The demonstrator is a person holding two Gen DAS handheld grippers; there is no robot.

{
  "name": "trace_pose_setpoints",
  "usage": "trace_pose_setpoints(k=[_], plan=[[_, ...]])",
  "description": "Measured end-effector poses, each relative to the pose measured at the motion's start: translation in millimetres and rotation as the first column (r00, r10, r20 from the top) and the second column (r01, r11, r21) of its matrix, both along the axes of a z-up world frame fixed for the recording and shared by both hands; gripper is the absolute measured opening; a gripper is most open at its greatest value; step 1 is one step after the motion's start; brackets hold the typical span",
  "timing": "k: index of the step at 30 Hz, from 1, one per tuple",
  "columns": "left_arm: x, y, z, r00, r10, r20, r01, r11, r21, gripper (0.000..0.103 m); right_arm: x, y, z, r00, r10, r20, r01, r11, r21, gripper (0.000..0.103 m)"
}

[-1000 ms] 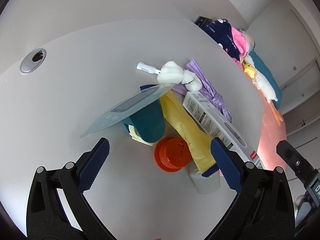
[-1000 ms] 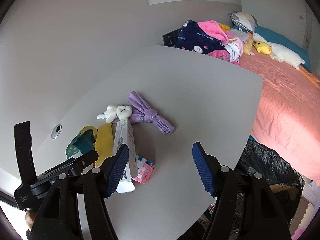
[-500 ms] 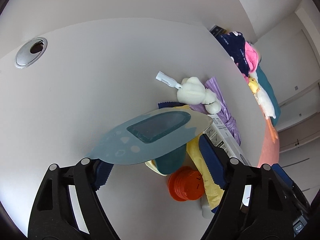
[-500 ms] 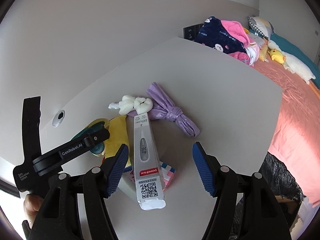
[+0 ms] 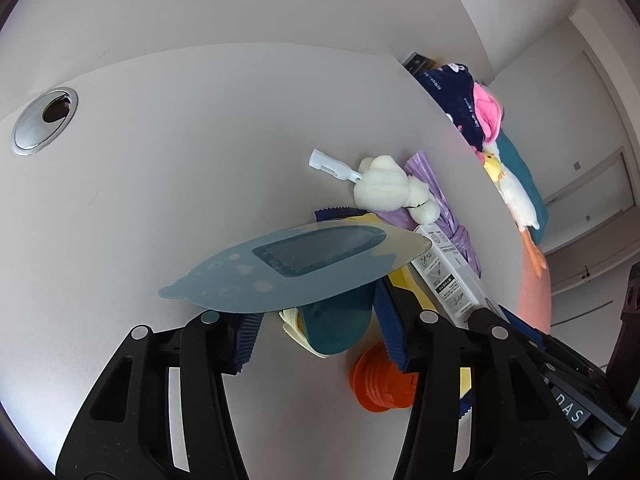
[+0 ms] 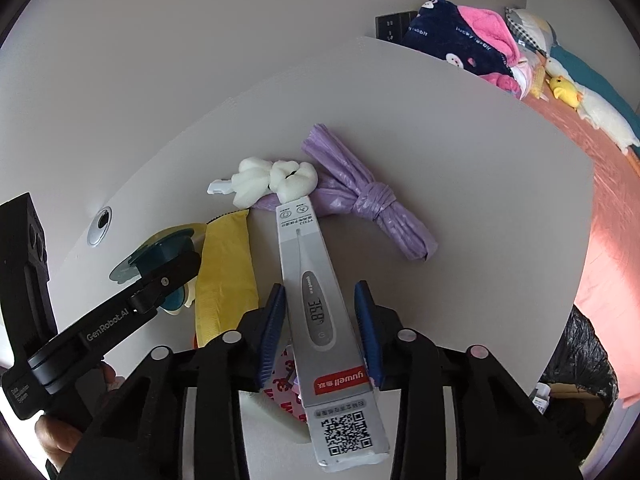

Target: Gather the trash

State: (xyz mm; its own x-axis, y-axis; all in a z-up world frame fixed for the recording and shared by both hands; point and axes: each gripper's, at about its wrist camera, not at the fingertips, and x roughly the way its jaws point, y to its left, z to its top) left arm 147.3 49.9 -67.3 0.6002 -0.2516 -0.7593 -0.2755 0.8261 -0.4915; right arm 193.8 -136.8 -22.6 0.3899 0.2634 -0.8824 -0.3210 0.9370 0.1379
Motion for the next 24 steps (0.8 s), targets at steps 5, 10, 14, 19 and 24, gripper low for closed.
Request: trace_pose_setpoints(k=[5, 10, 14, 19, 24], plan=[[-0.5, 1.5, 1.2, 1.000, -0.013, -0.008, 0.013, 1.000, -0.016, 0.049, -4.1, -0.4, 3.1, 1.000, 0.001, 0.019, -0.001, 1.000, 0.006, 0.032], [-7.8, -0.6, 17.9, 0.999, -0.008, 0.033, 0.007, 1.000, 0.020, 0.049, -9.8, -7.5, 16.1, 0.999, -0.003, 0.033, 0.002, 0.999, 0.048, 0.032], [-14.6, -4.8, 36.0, 0.997, -0.029, 0.077, 0.027, 0.999, 0.018, 0.049, -15.2, -15.6, 28.1, 0.999, -0.011, 0.048, 0.007, 0.997, 0.075, 0.032], [-21.5, -17.9, 50.6, 0.991, -0.069, 0.111, 0.067, 0.998, 0.020, 0.049, -22.7, -27.3, 38.7, 0.998, -0.024, 0.060, 0.018, 0.996, 0.090, 0.032], [-23.4, -34.5, 55.2, 0.987, -0.112, 0.120, 0.109, 0.994, 0.027, 0.049, -31.2, -43.1, 44.7, 0.997, -0.047, 0.069, 0.040, 0.995, 0.097, 0.032]])
